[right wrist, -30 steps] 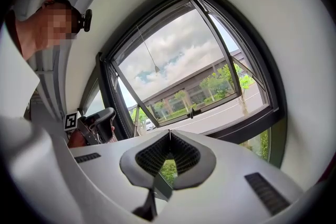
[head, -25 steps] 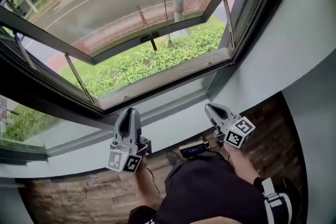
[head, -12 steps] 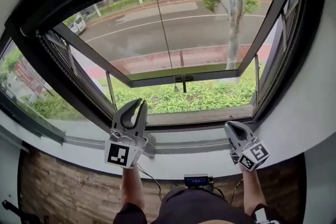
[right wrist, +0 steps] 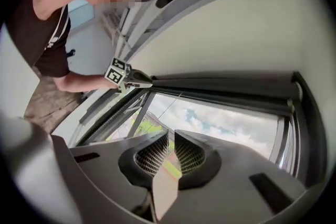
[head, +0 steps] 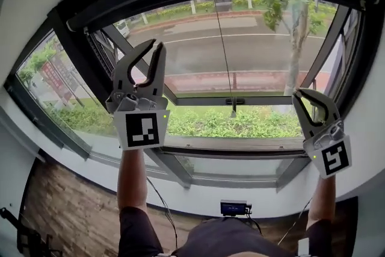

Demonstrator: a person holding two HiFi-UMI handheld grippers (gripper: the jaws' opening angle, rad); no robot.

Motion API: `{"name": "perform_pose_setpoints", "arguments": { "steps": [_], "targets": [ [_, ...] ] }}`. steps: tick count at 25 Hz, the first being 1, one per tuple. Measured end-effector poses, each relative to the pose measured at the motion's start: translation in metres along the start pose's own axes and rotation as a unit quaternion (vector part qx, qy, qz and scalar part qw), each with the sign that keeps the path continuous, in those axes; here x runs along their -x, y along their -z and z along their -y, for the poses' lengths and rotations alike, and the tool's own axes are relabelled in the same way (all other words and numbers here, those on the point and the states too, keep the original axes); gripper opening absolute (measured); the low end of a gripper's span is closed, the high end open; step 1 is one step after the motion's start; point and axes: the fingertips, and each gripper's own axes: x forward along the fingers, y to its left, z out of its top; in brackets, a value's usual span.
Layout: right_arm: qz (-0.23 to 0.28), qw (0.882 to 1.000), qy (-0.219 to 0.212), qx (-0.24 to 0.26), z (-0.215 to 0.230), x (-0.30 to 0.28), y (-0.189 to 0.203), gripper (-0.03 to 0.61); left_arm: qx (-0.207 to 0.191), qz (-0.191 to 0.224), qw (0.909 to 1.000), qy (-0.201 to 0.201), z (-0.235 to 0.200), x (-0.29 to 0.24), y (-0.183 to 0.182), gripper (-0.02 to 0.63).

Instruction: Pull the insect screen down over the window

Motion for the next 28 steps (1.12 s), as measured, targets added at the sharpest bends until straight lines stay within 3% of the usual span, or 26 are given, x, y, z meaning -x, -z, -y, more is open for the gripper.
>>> {"name": "perform_pose_setpoints", "arguments": {
  "steps": [2, 5, 8, 11, 14, 17, 25, 28],
  "targets": [
    [-0.036, 0.998, 0.014, 0.052, 0.015, -0.027, -0.021, 0.038, -0.039, 0.014, 0.9991, -0.008, -0.024, -0.022, -0.007, 0.035],
    [-0.061, 0.985, 0.029, 0.157, 0.037, -0.069, -0.060, 0.094, -0.112, -0.013, 0.9936, 0.001, -0.039, -0.049, -0.002, 0.074],
    [-0.102, 0.950, 0.019, 0.296, 0.061, -0.109, -0.090, 0.132, -0.169, -0.050, 0.9837, 0.033, -0.039, -0.069, 0.012, 0.107],
    [-0.144, 0.923, 0.002, 0.357, 0.078, -0.134, -0.099, 0.132, -0.178, -0.052, 0.9810, 0.059, -0.033, -0.083, 0.016, 0.107],
    [-0.172, 0.907, -0.008, 0.384, 0.086, -0.146, -0.099, 0.132, -0.180, -0.043, 0.9800, 0.073, -0.029, -0.092, 0.012, 0.096],
    [-0.191, 0.901, -0.017, 0.388, 0.093, -0.157, -0.099, 0.132, -0.166, -0.033, 0.9807, 0.097, -0.023, -0.099, 0.009, 0.091],
    [-0.211, 0.907, -0.029, 0.362, 0.102, -0.167, -0.106, 0.099, -0.176, -0.030, 0.9742, 0.138, -0.017, -0.104, 0.005, 0.044],
    [-0.228, 0.902, -0.025, 0.367, 0.106, -0.167, -0.101, 0.078, -0.221, -0.047, 0.9645, 0.136, -0.016, -0.105, 0.007, 0.037]
  ]
}}
